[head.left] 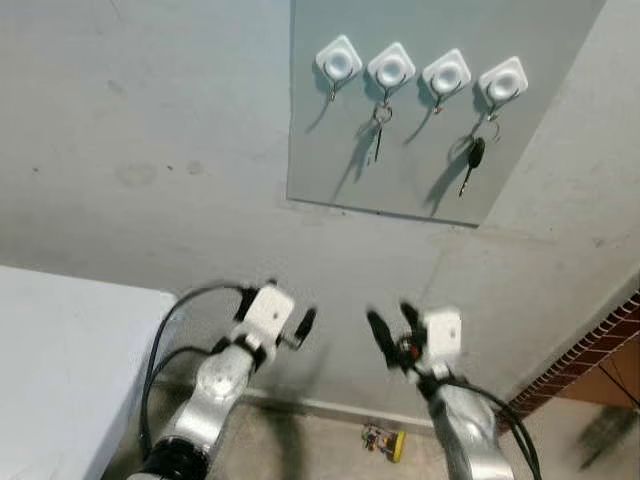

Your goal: Hang keys on a hook

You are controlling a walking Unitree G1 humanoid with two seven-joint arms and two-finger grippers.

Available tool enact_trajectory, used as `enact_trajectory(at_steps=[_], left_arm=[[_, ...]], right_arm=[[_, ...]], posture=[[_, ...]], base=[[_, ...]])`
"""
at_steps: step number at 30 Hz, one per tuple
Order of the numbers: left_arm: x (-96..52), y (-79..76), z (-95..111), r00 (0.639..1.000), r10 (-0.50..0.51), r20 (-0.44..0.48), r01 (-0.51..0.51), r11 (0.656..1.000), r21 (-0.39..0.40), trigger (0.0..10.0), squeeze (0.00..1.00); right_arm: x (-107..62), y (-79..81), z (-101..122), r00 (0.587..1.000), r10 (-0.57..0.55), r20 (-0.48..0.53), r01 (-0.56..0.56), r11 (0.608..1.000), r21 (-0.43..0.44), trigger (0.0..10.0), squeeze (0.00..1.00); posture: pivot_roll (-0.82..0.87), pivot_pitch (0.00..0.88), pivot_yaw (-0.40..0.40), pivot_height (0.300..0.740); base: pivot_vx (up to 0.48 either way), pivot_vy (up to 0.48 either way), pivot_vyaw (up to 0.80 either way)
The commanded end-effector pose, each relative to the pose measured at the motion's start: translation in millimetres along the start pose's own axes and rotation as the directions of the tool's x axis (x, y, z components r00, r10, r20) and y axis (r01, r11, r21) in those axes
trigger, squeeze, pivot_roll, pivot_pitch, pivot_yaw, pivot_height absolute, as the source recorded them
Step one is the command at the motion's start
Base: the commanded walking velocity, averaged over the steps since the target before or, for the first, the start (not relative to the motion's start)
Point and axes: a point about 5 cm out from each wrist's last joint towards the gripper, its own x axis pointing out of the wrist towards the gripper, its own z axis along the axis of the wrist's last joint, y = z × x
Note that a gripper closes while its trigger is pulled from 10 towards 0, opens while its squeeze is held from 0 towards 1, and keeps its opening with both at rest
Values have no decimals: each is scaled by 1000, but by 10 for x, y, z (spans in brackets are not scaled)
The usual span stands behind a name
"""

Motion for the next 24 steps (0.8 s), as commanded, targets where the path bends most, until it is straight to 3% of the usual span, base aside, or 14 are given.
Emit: enact_trajectory(at_steps=[1, 4, 6, 9, 11, 16, 20, 24], left_arm=[[-2, -49, -81, 999, 3, -39, -2, 1000, 27, 10000, 0], [-35, -85, -211, 994, 2, -105, 3, 999, 41, 10000, 0], [-117, -121, -435, 972, 7, -234, -18, 999, -46, 10000, 0], [-166, -167, -545, 955, -22, -297, -9, 995, -103, 10000, 0], [-246, -256, -691, 923, -60, -380, 5, 989, -145, 10000, 0], [-347, -370, -828, 890, -100, -445, 45, 990, -133, 10000, 0], [-482, -471, -987, 839, -126, -530, 30, 982, -186, 10000, 0], [-536, -494, -1039, 824, -145, -548, 17, 973, -232, 10000, 0]], right_arm=[[-57, -69, -107, 997, -53, -46, 54, 999, 3, 10000, 1000], [-148, -135, -266, 986, -112, -125, 114, 993, 12, 10000, 1000], [-305, -172, -500, 957, -145, -253, 147, 989, -11, 10000, 1000], [-401, -178, -630, 933, -155, -325, 157, 987, -22, 10000, 1000], [-555, -182, -821, 879, -179, -442, 160, 984, -80, 10000, 1000], [-717, -164, -986, 831, -185, -524, 188, 981, -48, 10000, 1000], [-918, -161, -1147, 767, -213, -606, 230, 972, -50, 10000, 1000], [-1041, -162, -1231, 726, -233, -647, 289, 957, -20, 10000, 1000]], posture=[[-100, 0, -22, 740], [-100, 0, -19, 740], [-103, 0, -16, 740], [-107, 0, -11, 740], [-110, 0, -6, 740], [-117, 0, -1, 740], [-123, 0, -1, 740], [-125, 0, 0, 740]], base=[[0, 0, 0], [0, 0, 0], [0, 0, 0], [0, 0, 0], [0, 0, 0], [0, 0, 0], [0, 0, 0], [0, 0, 0]])
